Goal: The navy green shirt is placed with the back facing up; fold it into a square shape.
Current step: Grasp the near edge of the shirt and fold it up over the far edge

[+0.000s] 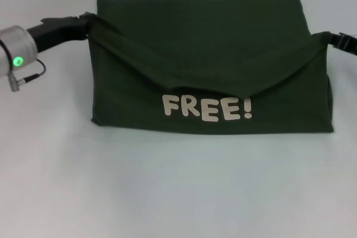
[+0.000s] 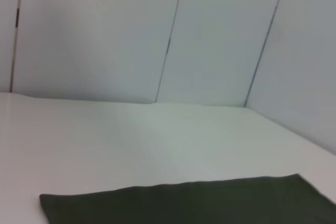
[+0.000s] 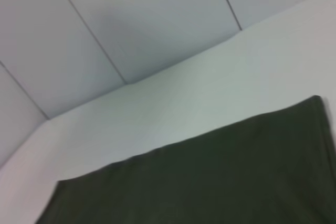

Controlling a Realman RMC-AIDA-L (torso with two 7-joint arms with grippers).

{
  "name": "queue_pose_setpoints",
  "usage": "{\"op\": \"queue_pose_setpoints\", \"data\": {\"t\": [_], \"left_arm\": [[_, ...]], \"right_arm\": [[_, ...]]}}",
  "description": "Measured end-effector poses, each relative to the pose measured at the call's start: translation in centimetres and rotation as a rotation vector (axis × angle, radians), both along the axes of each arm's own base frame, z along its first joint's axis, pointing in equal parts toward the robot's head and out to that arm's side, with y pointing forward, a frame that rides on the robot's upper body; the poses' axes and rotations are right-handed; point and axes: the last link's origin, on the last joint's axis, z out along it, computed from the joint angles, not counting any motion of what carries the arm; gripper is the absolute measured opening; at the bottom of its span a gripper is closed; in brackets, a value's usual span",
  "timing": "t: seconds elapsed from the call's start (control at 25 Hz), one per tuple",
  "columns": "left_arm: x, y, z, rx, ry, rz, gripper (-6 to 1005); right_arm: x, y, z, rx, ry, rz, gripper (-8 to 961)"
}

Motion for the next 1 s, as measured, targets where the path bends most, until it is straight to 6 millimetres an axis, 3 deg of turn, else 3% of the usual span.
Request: {"op": "queue_pose_setpoints", "data": {"t": [0.4, 0.84, 1.0], "left_arm": [[-0.1, -0.8, -4.0, 0.035, 0.088, 0.003, 13], [-0.3, -0.9, -4.1, 0.044, 0.083, 0.019, 13], [-1.0, -1.0, -3.4, 0.061, 0.07, 0.048, 95]], "right_arm": [[0.7, -0.1, -2.7, 0.026, -0.065, -0.043, 160], [0.5, -0.4, -4.1, 0.009, -0.104, -0.044, 185], [0.2, -0.2, -4.2, -0.001, -0.137, -0.017, 194]]}}
